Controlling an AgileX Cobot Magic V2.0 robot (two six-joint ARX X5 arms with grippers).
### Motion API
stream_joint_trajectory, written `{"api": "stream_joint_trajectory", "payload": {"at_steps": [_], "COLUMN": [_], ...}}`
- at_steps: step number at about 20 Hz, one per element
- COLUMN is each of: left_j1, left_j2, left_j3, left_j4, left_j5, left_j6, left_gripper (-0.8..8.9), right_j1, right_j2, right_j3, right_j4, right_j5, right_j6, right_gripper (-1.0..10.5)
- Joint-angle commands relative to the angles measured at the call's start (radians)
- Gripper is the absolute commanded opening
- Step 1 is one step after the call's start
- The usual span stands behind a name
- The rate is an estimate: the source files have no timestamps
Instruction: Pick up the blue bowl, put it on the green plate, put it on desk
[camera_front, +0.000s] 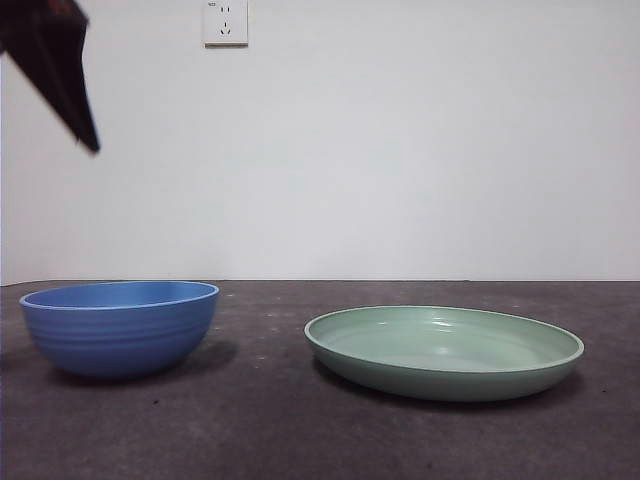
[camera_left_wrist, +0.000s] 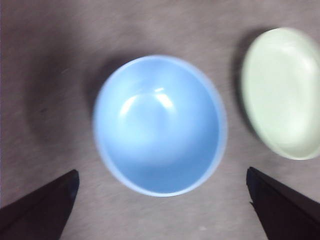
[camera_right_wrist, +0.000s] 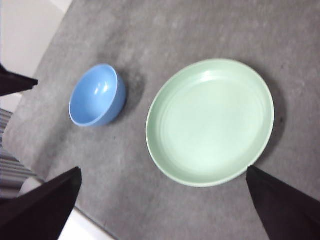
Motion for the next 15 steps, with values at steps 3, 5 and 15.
{"api": "stream_joint_trajectory", "payload": {"at_steps": [3,5,15], "left_j1": [-0.003,-0.003,-0.003], "left_j2": [0.097,0.136,0.378], "left_j3": [0.017,0.017,0.016], "left_j4": [0.0,0.003,0.078], "left_j5": [-0.028,-0.028,-0.03], "left_j6": [0.024,0.027,0.026], "left_gripper": [5.93,5.93,5.83], "right_j1": [0.01,0.019,0.058], "right_j2": [0.005,0.005,0.003], "right_j3": [0.013,0.013,0.013], "right_j4": [-0.053,-0.066,-0.088], "right_j5": [-0.002,-0.002,-0.002], "right_j6": [-0.056,-0.058,-0.058], "right_gripper": [6.0,6.1,6.1]}}
